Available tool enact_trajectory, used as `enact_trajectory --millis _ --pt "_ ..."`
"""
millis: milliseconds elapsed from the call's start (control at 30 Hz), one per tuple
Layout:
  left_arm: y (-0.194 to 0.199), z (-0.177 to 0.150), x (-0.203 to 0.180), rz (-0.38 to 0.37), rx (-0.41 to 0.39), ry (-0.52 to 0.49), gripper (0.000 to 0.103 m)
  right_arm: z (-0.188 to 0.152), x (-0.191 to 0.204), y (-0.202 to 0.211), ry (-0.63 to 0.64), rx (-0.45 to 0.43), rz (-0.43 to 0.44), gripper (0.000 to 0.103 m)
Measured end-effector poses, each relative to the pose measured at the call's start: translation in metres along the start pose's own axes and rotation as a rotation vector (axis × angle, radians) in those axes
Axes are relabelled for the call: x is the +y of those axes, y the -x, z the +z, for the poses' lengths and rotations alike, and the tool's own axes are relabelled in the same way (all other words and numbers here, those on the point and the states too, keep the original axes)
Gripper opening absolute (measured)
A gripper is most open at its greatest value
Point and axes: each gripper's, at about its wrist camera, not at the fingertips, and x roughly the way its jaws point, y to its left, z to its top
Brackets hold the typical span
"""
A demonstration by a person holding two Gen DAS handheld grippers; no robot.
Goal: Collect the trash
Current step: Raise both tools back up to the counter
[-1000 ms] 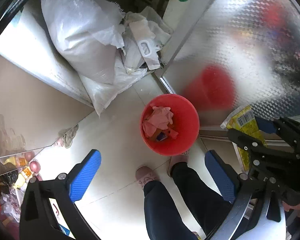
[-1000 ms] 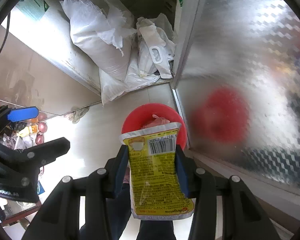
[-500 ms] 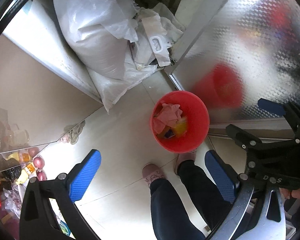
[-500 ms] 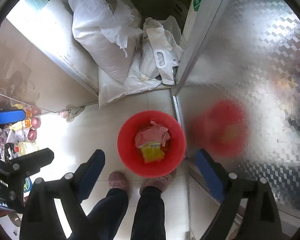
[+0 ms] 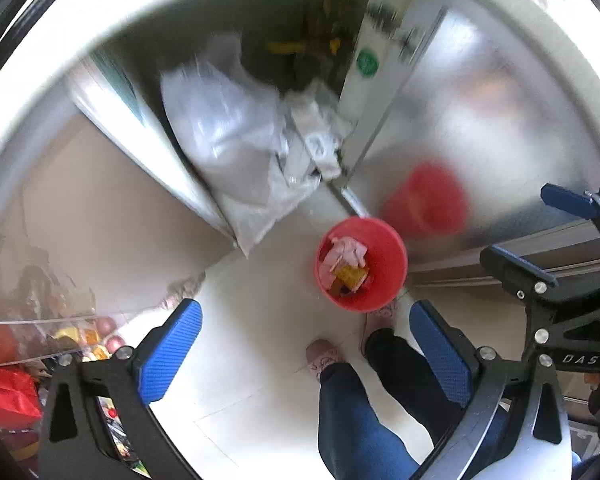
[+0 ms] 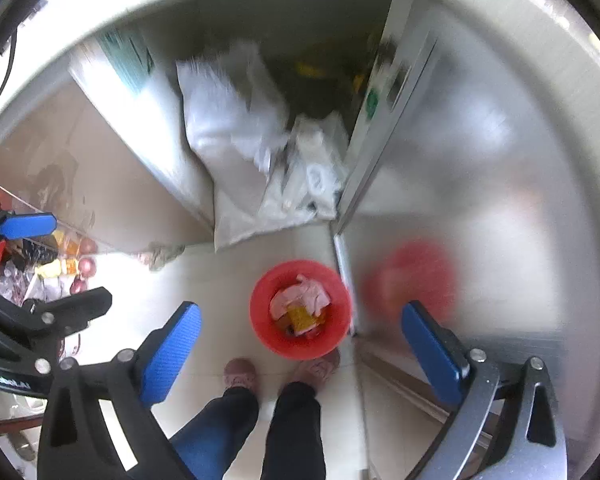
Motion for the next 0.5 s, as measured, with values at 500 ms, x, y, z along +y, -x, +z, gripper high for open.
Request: enact_trajectory --millis 500 --pt "0.174 0.03 -0.036 -0.063 -0.208 -0.134 0.103 0.023 -0.018 0.172 -0.079 -0.19 -0.046 0.102"
